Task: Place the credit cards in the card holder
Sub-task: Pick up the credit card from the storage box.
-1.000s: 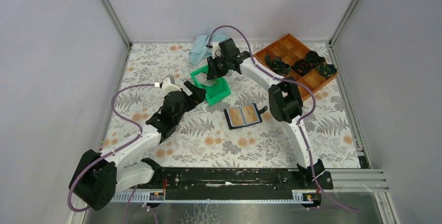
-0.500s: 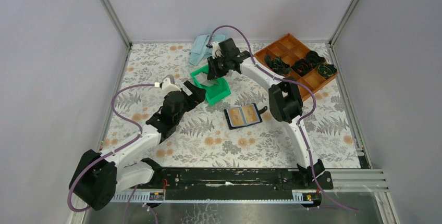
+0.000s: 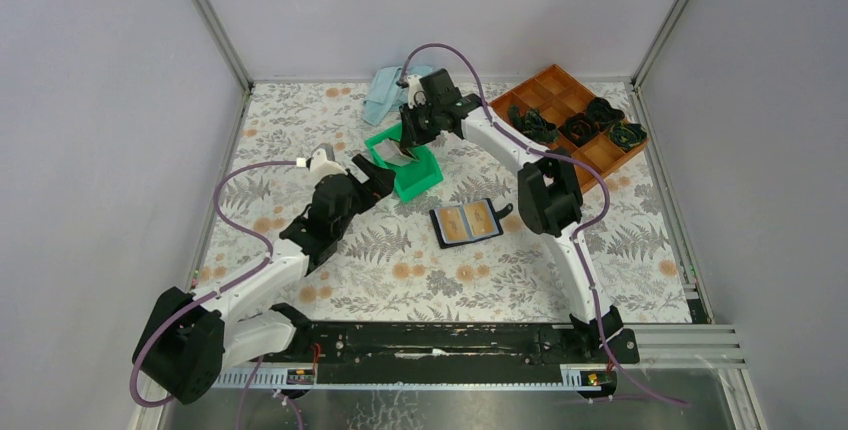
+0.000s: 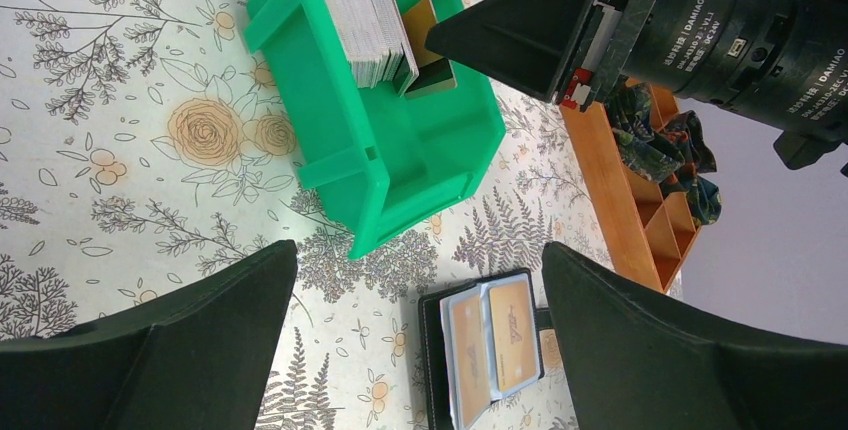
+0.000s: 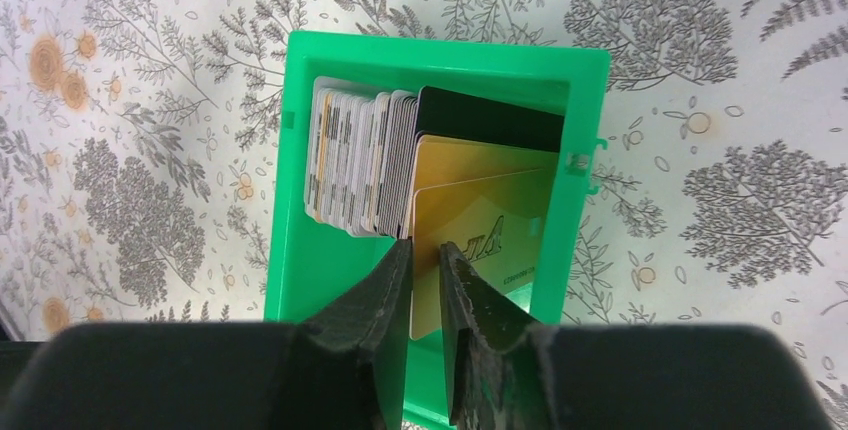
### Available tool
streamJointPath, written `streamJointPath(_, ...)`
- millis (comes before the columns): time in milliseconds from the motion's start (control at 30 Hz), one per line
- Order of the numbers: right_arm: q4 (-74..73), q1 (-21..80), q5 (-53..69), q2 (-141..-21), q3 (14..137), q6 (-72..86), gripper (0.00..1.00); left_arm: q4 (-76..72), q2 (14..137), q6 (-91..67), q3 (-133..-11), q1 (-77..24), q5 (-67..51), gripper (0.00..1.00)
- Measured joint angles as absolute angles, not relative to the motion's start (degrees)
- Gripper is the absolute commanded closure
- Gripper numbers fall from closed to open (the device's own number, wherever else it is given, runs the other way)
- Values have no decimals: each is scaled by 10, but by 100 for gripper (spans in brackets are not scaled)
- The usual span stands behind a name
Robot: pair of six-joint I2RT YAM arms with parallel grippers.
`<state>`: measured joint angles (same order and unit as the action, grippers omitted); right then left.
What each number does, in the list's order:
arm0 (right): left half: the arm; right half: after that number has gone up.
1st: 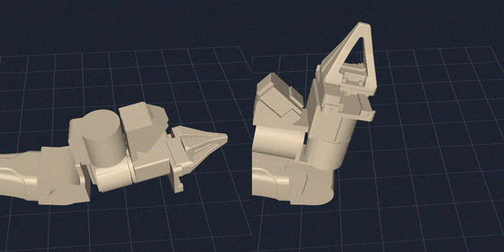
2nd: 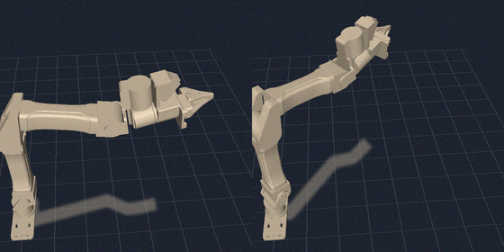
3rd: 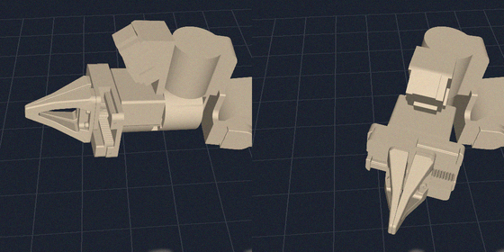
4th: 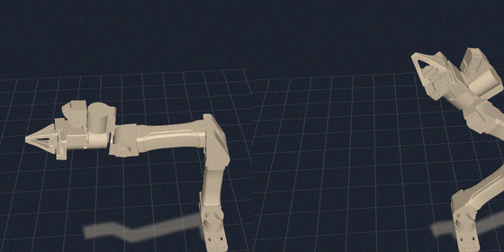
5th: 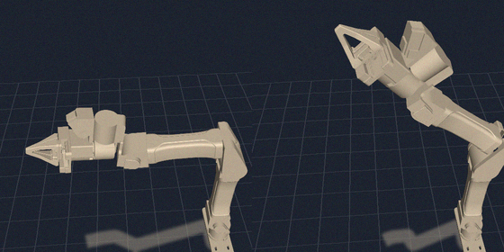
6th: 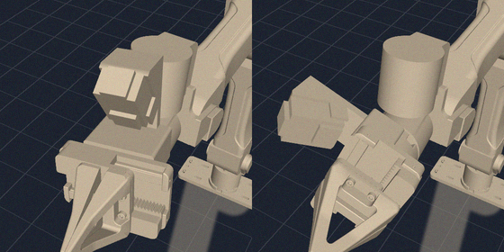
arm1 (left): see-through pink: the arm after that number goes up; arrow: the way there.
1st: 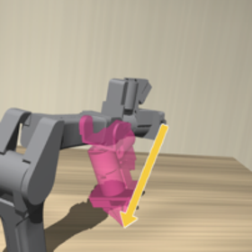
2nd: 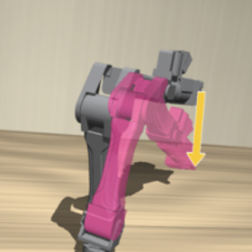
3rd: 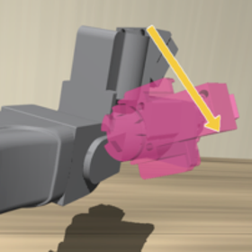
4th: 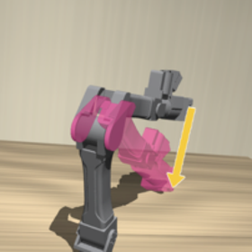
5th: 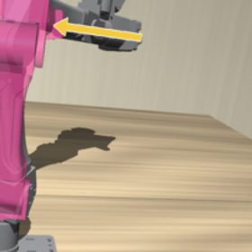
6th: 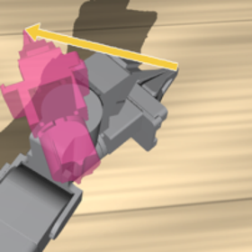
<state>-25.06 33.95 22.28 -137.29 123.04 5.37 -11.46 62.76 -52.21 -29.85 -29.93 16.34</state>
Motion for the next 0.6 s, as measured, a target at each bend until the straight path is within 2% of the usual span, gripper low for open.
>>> streamJointPath(267, -277, 340, 169, -1369, 1249, 38, 85, -120, 628, -524, -298, -299, 164, 0)
streamJointPath(600, -298, 348, 85, -1362, 1249, 14, 100, -120, 628, -524, -298, -299, 164, 0)
